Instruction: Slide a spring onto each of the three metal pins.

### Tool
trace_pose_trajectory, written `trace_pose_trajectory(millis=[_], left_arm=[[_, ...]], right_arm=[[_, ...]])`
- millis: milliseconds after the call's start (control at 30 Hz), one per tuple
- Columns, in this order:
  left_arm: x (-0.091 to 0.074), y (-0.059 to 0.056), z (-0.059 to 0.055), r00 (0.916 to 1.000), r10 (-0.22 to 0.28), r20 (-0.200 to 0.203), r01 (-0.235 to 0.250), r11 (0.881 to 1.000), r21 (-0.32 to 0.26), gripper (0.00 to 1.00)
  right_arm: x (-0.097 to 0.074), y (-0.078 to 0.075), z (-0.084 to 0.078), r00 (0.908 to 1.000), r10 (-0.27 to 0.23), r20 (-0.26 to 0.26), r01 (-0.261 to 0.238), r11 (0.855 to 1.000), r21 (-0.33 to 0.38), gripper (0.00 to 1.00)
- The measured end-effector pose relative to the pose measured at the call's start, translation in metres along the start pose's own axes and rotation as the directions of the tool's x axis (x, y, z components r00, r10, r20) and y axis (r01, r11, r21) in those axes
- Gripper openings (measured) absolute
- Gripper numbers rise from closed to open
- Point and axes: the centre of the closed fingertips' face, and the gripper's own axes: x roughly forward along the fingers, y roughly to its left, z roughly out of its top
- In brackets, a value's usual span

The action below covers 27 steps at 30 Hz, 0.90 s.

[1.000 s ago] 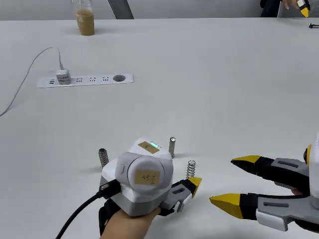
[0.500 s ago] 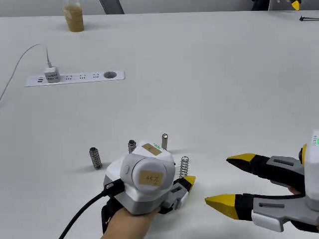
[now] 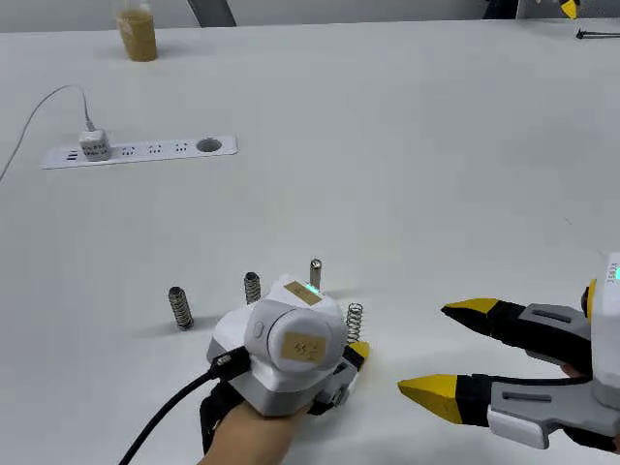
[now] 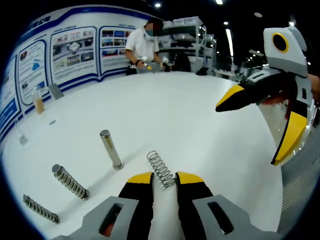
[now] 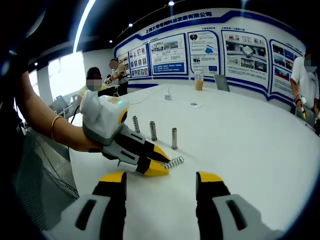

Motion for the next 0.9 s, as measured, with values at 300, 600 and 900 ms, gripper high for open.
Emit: trace_pose_trajectory(millis=[300, 600, 900], left_arm=[[-0.003, 0.000, -0.002, 1.0000, 0.003, -0.008, -0.003, 0.998, 0.059, 0.10], [-0.017, 0.001, 0.004, 0.9994, -0.006, 0.033, 0.004, 0.999, 0.044, 0.10], [-0.040, 0.002, 0.025, 0.9911, -0.003, 0.133, -0.001, 1.000, 0.030, 0.10]], right_arm=[[-0.001, -0.004, 0.000, 0.9998, -0.019, 0.006, 0.019, 1.000, 0.023, 0.57], [-0.001, -0.011, 0.013, 0.9975, -0.040, 0.059, 0.033, 0.993, 0.116, 0.54], [0.002, -0.017, 0.032, 0.9922, -0.047, 0.115, 0.023, 0.979, 0.205, 0.51]])
